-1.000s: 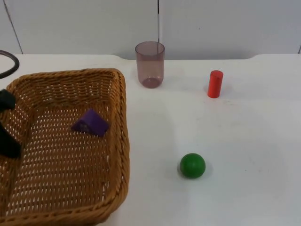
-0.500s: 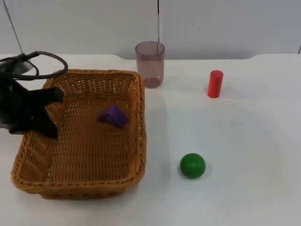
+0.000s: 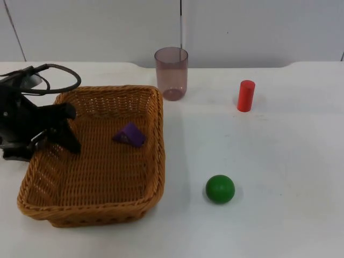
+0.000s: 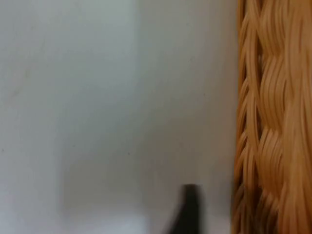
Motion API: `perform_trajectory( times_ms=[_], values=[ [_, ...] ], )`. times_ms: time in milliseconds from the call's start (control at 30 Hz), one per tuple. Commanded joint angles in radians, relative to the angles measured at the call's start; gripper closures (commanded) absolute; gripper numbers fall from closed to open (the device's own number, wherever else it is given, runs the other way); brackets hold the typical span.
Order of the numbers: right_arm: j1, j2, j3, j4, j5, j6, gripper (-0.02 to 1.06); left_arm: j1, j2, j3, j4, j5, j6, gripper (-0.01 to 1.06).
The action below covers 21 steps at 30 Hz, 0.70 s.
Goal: Pick up the basket with the left hand and place the triangular block into the basket with the right hand.
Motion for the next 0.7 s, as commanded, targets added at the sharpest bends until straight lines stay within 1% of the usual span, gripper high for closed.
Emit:
perform_trajectory(
  times_ms=[0, 33, 100, 167, 200, 333, 367, 467, 500, 567, 600, 633, 667],
  values=[
    [-0.005, 0.0, 0.001, -0.008, -0.02, 0.003, 0.27, 0.002, -0.047, -0.007, 0.074, -0.025, -0.016, -0.01],
    [-0.005, 0.0, 0.001, -0.008, -0.02, 0.003, 0.27, 0.002, -0.047, -0.007, 0.074, -0.025, -0.016, -0.01],
    [-0.005, 0.0, 0.001, -0.008, -0.022, 0.003, 0.27, 0.019, -0.113, -0.007, 0.116, -0.027, -0.047, 0.0],
    [-0.005, 0.0, 0.001, -0.01, -0.027, 0.003, 0.27, 0.041, -0.199, -0.007, 0.13, -0.01, -0.047, 0.0],
    [-0.005, 0.0, 0.001, -0.01, -0.027, 0.003, 0.27, 0.041, -0.199, -0.007, 0.13, -0.01, -0.047, 0.0],
    [-0.005, 0.0, 0.001, -0.026, -0.041, 0.003, 0.27, 0.067, -0.416, -0.007, 0.211, 0.054, -0.067, 0.0],
    [-0.005, 0.0, 0.001, -0.026, -0.041, 0.003, 0.27, 0.067, -0.416, -0.007, 0.211, 0.054, -0.067, 0.0],
    [-0.005, 0.0, 0.001, -0.026, -0.052, 0.003, 0.27, 0.067, -0.6, -0.007, 0.22, 0.123, -0.084, 0.0],
    [-0.005, 0.0, 0.001, -0.026, -0.052, 0.003, 0.27, 0.067, -0.6, -0.007, 0.22, 0.123, -0.084, 0.0],
    [-0.005, 0.0, 0.001, -0.026, -0.054, 0.003, 0.27, 0.063, -0.696, -0.007, 0.232, 0.186, -0.087, 0.0],
    [-0.005, 0.0, 0.001, -0.026, -0.054, 0.003, 0.27, 0.05, -0.753, -0.005, 0.255, 0.214, -0.108, 0.0],
    [-0.005, 0.0, 0.001, -0.026, -0.054, 0.003, 0.27, 0.05, -0.753, -0.005, 0.255, 0.214, -0.108, 0.0],
    [-0.005, -0.004, 0.001, -0.026, -0.054, 0.005, 0.27, 0.038, -0.796, 0.003, 0.263, 0.212, -0.138, 0.0]
  ],
)
